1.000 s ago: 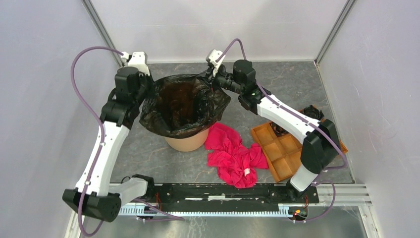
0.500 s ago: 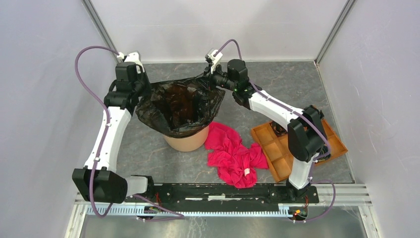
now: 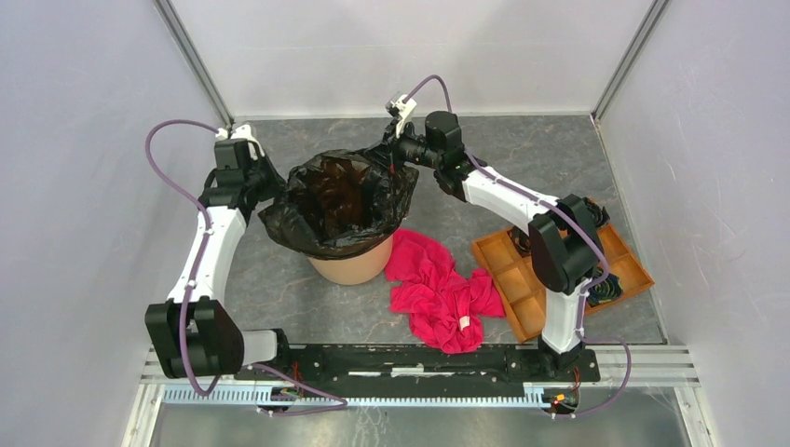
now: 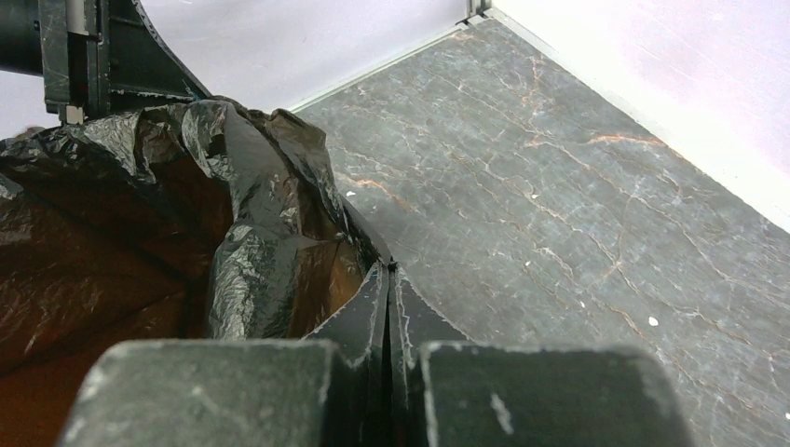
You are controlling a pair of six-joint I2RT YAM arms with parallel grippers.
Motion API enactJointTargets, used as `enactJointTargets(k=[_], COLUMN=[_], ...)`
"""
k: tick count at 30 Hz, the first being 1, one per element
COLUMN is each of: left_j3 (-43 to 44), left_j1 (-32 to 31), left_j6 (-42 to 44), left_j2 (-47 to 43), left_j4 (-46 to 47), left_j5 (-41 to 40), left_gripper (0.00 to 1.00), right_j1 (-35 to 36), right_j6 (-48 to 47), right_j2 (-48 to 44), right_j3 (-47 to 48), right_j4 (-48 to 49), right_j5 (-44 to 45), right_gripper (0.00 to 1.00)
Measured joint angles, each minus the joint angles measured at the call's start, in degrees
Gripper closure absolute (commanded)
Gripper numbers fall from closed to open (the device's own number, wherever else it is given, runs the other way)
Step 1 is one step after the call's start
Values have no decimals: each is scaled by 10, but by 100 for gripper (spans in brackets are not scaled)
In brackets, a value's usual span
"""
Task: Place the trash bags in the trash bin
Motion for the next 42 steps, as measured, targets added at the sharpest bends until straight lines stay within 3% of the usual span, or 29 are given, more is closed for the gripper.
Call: enactJointTargets(k=[8, 11, 17, 20, 25, 28, 32, 38, 40, 42], left_j3=[-56, -84, -97, -95, -80, -85, -96, -156, -172, -190], left_j1=[13, 15, 15, 16, 16, 16, 16, 15, 15, 15], left_j6=[-23, -34, -36, -38, -59, -84, -118, -152, -162, -179], left_j2=[-33, -57, -83, -122, -217, -288, -349, -348, -343, -336], left_j4=[51, 72, 31, 5, -33, -58, -102, -113, -113, -109], left_j5=[12, 10, -21, -55, -121, -149, -154, -123, -109, -90], left_gripper=[90, 81, 37, 20, 12, 12, 23, 42, 50, 58], right_j1=[-6, -8, -13, -27, -72, -99, -111, -105, -105, -105], right_j6=[23, 34, 45, 53, 57, 50, 45, 77, 109, 156], right_j2=[12, 12, 12, 2, -52, -106, -176, -238, -242, -242], right_j3=[-9, -23, -19, -19, -28, -47, -91, -196, -237, -290], right_j4=[26, 33, -29, -78, -142, -162, -169, -124, -89, -31], right_j5=[-38, -46, -33, -24, -14, -10, -6, -40, -61, -85], right_gripper=[99, 96, 60, 45, 19, 7, 5, 7, 13, 27])
